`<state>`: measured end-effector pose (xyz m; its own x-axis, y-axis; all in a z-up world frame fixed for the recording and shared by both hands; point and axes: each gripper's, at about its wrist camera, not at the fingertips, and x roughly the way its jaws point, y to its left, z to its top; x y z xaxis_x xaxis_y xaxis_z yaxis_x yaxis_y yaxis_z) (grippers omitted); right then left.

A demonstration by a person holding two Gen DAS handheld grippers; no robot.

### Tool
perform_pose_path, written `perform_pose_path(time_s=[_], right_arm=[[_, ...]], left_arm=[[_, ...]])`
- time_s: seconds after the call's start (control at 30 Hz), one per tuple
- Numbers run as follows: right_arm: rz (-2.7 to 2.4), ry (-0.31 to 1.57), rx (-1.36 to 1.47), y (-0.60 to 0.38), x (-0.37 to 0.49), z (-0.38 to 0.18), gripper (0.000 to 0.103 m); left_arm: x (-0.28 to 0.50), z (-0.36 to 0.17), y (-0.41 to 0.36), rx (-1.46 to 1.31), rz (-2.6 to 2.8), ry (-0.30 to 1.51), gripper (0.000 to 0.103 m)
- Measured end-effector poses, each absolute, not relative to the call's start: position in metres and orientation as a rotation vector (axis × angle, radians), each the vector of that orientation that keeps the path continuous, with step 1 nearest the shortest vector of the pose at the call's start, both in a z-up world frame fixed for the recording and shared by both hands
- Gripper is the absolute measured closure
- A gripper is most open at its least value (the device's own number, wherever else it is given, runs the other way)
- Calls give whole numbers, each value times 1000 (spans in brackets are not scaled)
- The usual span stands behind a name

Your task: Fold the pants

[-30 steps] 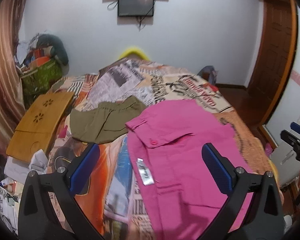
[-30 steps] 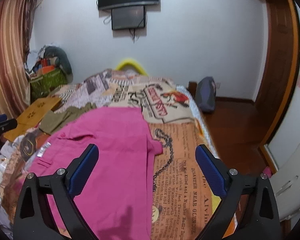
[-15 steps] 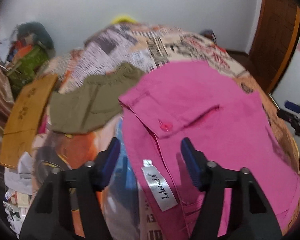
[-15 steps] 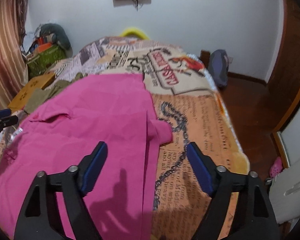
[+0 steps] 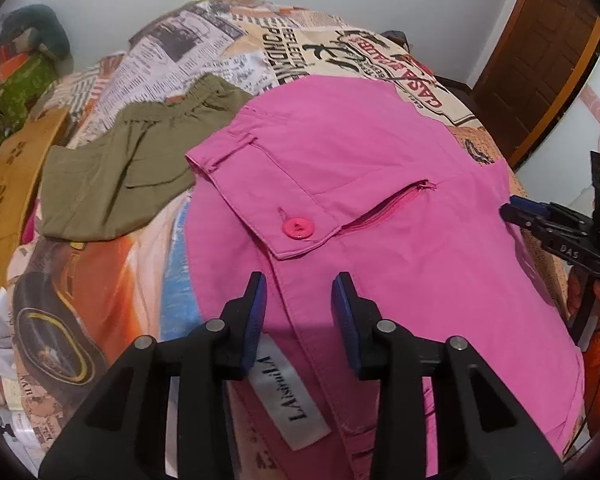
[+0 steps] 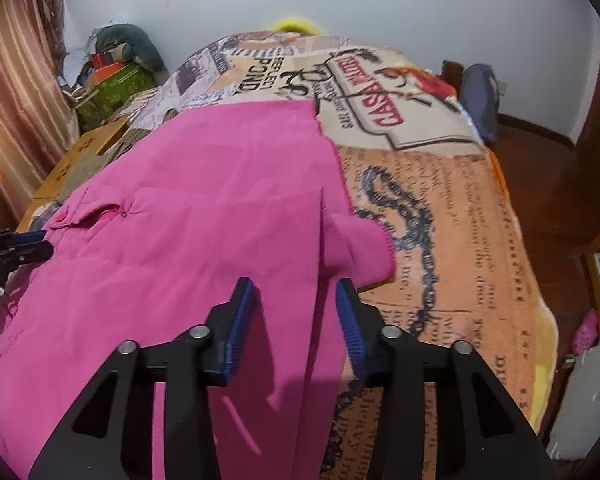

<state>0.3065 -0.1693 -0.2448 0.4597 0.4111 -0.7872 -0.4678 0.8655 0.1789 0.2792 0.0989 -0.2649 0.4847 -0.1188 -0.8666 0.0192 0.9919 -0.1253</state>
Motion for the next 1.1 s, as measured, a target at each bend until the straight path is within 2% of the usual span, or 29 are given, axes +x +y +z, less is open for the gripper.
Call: perform_pose_path(time_s=[0.17,0.23,0.27,0.3,0.33,0.47,0.8,1.1], right_arm=[[570,1014,-38,-167,312,-257,67],[575,1016,-34,-167,312,-257,79],[579,1014,-30,-167,313,-257,80],[587,1015,-23,-169,314,-257,89],[595,1017,-18,-169,314,-258,93],[591,1010,-43,-167,312,-257,95],[573,1026,-53,-170,304,-258,97],[555,1037,-48,-168,288,-253,97]], left_arm=[[279,-264,103,-162,-76,1060,71],[277,-264,100,-169,-84,1061,79],[277,-263,97,-161,-86,1060,80],[277,-263,94,-139,-82,1055,82],[277,-262,92,-123,-78,1053,88],[278,-260,87,-61,-56,1033,100],[276,-246,96,-35,-61,977,100],[289,-267,114,-138,-85,1058,99]])
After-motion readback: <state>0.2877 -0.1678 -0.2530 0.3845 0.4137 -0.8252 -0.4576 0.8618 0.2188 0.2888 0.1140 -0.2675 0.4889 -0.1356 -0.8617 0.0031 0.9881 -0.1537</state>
